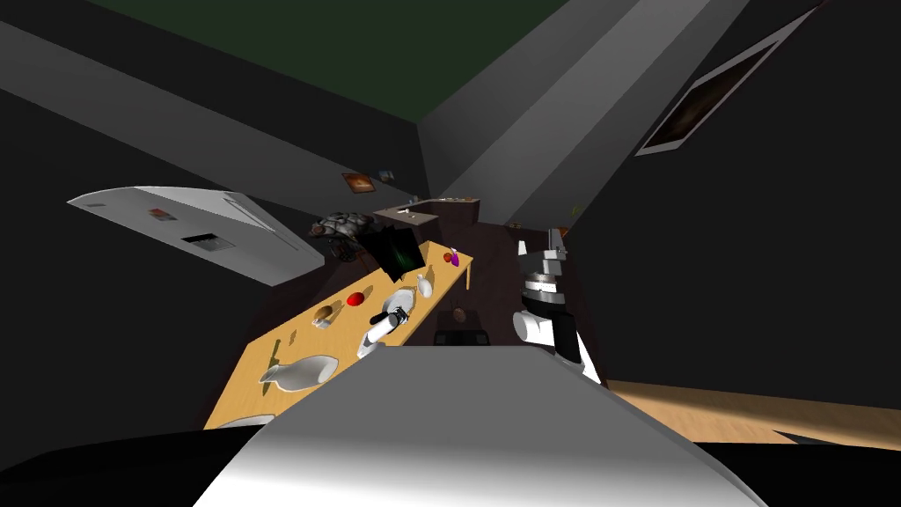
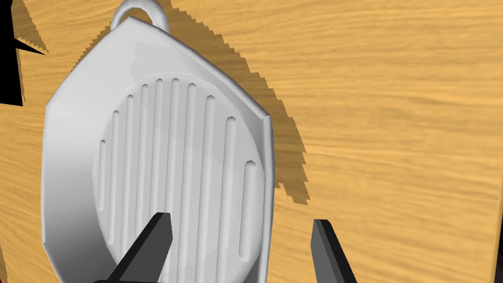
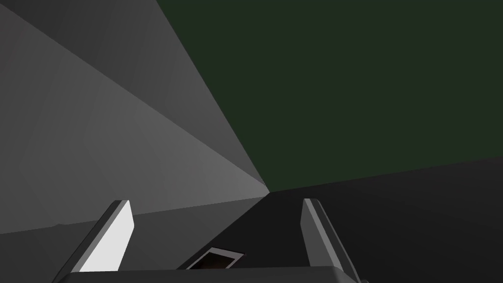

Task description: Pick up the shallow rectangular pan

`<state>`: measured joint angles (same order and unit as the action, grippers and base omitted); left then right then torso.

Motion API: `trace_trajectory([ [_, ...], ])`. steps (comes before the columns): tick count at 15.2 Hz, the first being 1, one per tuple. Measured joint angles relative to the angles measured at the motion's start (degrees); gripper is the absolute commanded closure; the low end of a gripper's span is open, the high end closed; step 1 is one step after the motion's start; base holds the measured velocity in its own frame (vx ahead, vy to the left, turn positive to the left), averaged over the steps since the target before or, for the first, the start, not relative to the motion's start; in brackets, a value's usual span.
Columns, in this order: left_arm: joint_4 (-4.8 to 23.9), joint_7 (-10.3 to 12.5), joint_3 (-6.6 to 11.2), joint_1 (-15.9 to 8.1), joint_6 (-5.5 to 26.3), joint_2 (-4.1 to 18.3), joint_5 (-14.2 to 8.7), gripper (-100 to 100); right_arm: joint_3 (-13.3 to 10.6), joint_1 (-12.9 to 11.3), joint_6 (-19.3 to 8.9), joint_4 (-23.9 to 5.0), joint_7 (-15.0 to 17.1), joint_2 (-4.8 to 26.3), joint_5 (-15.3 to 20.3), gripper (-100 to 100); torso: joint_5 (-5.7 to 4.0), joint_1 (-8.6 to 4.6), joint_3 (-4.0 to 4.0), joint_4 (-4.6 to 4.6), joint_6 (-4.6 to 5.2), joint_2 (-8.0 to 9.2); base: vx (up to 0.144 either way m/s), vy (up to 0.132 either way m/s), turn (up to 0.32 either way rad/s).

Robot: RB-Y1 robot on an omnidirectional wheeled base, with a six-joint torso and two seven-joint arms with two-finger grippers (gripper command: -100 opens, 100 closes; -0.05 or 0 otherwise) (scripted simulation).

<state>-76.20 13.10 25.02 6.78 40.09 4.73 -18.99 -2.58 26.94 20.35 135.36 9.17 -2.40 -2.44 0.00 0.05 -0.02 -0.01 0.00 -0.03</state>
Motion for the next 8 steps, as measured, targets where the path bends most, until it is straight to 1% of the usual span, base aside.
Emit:
trace_trajectory([
  [4,0.0,0.0,-0.04,0.0,0.1,0.0,0.0,100,0.0,0.0,0.0,0.0,0.0,0.0,0.0,0,-0.02,-0.03,0.02,0.02,-0.03,0.02,-0.002,-0.003,0.004],
  [8,-2.9,0.0,0.32,0.9,2.4,0.0,-0.2,100,0.0,0.0,0.0,0.0,0.0,0.0,0.0,0,-0.11,-0.21,0.12,0.08,-0.05,0.16,-0.016,-0.027,0.019],
])
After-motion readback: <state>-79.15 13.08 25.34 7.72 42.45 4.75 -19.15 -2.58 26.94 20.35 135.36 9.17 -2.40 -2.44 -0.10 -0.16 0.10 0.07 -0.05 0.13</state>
